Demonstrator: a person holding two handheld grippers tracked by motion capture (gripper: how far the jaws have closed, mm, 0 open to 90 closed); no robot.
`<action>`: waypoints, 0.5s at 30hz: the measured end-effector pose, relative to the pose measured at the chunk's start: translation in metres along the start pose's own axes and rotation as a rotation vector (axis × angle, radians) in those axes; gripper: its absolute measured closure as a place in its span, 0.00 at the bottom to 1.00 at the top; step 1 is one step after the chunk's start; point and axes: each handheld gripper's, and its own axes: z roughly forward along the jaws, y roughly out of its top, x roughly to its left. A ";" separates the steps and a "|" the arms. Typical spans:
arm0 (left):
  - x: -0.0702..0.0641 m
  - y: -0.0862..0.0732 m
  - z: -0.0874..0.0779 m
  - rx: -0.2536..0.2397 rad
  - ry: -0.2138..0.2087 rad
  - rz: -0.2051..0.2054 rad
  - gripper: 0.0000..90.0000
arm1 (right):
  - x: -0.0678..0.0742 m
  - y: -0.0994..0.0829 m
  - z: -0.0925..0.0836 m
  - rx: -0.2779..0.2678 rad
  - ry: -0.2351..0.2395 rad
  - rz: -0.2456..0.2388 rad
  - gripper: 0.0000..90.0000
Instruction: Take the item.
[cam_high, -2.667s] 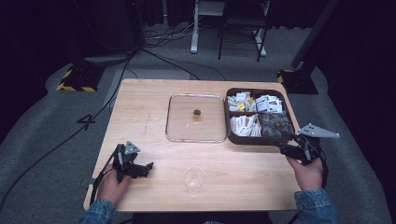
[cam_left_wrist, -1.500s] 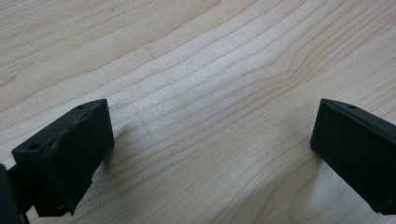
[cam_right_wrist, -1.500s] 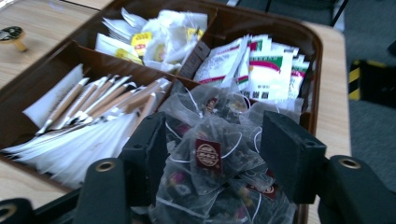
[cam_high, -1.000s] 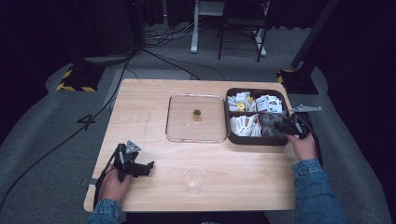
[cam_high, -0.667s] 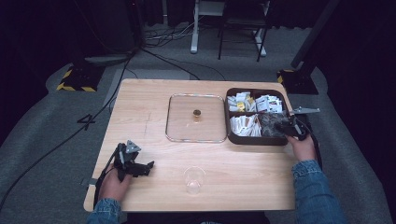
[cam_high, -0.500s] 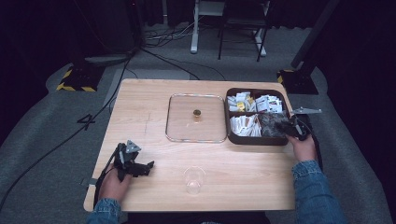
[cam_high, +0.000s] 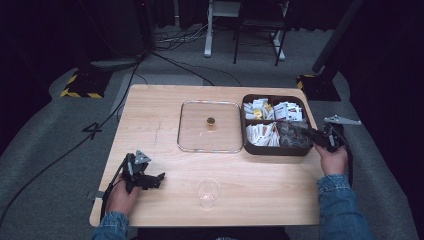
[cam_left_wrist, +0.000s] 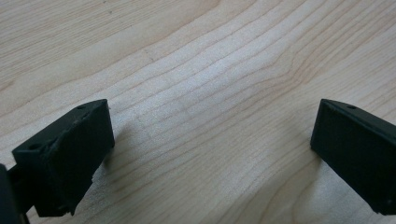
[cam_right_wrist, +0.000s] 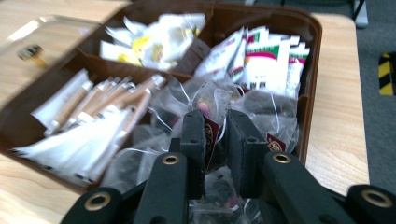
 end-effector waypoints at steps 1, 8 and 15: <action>0.000 0.000 0.000 0.000 0.000 0.000 0.00 | 0.000 0.000 -0.002 -0.010 0.003 0.003 0.86; 0.003 0.002 0.001 0.003 -0.013 0.015 0.00 | 0.007 0.004 -0.025 -0.094 0.047 0.006 0.86; 0.003 0.002 0.002 0.003 -0.013 0.012 0.00 | 0.014 0.009 -0.048 -0.194 0.104 0.018 0.86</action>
